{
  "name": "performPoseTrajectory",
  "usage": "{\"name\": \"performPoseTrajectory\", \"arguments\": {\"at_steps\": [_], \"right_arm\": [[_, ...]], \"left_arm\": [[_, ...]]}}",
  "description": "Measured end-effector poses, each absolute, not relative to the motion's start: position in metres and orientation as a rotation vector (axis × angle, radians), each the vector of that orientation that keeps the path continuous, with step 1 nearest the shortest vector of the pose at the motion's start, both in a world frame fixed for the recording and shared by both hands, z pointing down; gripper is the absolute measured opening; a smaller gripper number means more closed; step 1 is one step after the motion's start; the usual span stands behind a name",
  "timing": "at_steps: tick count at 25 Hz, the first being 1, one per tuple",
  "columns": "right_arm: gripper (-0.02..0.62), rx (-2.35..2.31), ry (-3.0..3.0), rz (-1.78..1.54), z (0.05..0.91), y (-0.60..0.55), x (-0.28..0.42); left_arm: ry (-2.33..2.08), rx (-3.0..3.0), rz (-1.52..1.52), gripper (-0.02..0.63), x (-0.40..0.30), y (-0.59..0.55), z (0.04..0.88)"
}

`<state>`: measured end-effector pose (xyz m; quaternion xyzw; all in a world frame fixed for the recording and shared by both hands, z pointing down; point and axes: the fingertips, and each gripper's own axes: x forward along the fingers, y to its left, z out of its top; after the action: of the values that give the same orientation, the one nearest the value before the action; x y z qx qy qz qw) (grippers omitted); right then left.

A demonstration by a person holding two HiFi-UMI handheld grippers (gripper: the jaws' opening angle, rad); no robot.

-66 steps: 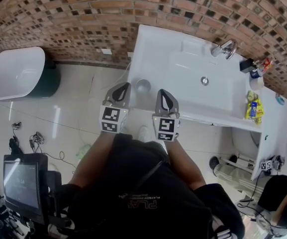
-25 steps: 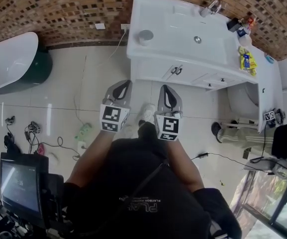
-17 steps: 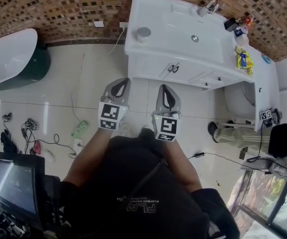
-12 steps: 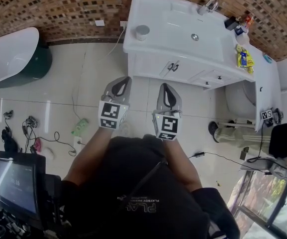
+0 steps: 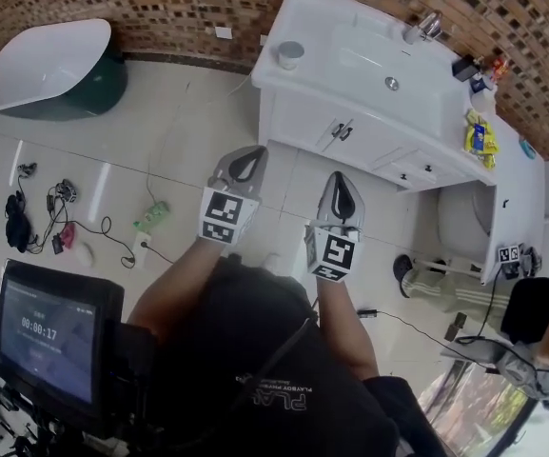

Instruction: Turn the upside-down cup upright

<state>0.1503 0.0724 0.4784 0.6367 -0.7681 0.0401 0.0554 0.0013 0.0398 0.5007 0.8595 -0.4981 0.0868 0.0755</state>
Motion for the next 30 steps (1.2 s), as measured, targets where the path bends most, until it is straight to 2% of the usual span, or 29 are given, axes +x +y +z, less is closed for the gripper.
{"name": "performPoseTrajectory", "arguments": {"at_steps": [12,30], "right_arm": [[0.012,1.913,-2.295,0.207,0.505,0.124,0.152],[0.012,1.994,-2.267,0.084,0.465,0.118,0.121]], "left_arm": [[-1.48,2.59,0.305,-0.002,0.0,0.089,0.495],[-1.391,2.656,0.224,-0.002,-0.013,0.086,0.477]]}}
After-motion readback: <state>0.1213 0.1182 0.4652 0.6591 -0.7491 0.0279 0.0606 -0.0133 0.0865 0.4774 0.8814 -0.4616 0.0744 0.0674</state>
